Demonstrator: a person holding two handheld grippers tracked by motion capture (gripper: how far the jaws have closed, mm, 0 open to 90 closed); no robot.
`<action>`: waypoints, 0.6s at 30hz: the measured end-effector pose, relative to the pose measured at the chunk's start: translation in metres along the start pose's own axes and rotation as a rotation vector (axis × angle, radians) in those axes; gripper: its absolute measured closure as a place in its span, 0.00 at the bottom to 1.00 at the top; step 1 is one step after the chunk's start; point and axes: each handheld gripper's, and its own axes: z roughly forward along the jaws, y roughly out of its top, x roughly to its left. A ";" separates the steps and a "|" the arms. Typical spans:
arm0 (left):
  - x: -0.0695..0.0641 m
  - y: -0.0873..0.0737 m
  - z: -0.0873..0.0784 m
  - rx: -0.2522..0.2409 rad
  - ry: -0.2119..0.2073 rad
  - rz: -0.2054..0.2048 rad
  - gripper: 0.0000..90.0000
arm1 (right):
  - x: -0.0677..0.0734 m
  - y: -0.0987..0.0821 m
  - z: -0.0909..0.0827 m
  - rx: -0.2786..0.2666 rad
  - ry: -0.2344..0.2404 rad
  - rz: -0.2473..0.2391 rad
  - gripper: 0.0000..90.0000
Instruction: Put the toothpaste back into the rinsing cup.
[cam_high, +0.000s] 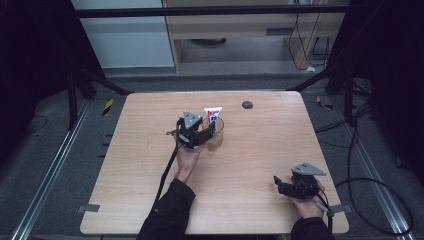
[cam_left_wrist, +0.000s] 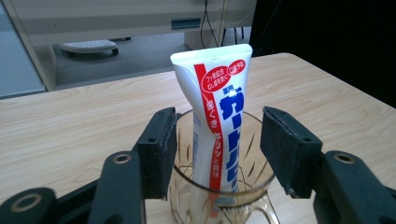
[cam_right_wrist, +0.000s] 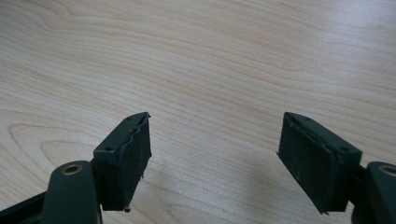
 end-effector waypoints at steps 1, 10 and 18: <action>0.001 0.002 -0.006 0.006 -0.002 0.005 0.47 | 0.000 0.000 -0.001 -0.004 0.000 -0.001 0.28; 0.010 0.004 -0.034 0.065 0.035 0.089 0.40 | 0.001 0.000 -0.001 -0.007 -0.004 -0.007 0.27; 0.029 -0.001 -0.067 0.109 0.059 0.126 0.33 | 0.000 -0.001 -0.003 -0.010 -0.011 -0.008 0.26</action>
